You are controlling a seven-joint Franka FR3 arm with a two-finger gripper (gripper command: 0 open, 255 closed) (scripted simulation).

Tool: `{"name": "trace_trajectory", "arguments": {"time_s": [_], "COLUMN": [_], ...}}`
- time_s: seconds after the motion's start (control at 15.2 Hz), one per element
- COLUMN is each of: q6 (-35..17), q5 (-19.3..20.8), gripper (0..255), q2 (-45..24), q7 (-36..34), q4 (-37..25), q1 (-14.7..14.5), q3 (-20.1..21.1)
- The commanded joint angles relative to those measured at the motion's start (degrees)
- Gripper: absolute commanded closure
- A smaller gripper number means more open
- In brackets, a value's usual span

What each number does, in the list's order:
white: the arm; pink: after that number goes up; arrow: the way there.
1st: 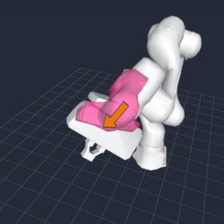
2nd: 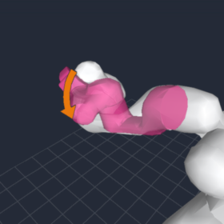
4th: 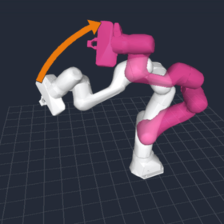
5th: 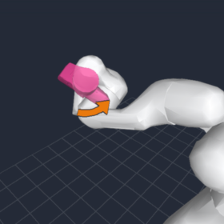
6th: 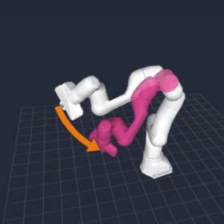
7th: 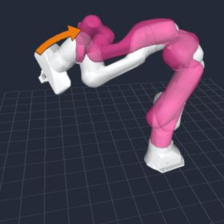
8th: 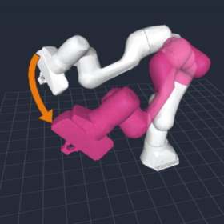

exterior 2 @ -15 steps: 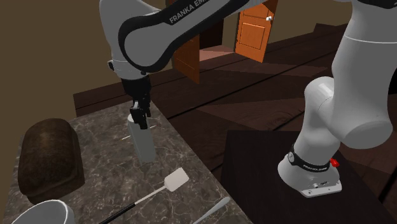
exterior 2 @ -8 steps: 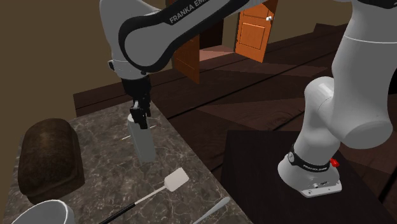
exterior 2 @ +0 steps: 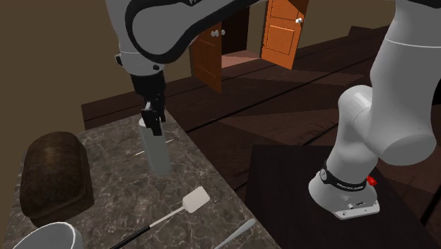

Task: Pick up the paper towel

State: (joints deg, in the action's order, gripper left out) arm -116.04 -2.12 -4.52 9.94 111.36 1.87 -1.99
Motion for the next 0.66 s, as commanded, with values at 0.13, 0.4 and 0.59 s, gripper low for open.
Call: {"name": "trace_trajectory", "arguments": {"time_s": [0.13, 0.4, 0.59], "q6": [2.8, 5.8, 6.6], "q5": [0.1, 0.2, 0.2], "gripper": [255, 255, 255], "q2": [0.9, 1.5, 1.7], "q7": [-0.2, -0.3, -0.3], "q4": [-1.9, -4.2, -5.0], "q1": [0.0, 0.0, 0.0], "q3": [0.0, 0.0, 0.0]}}
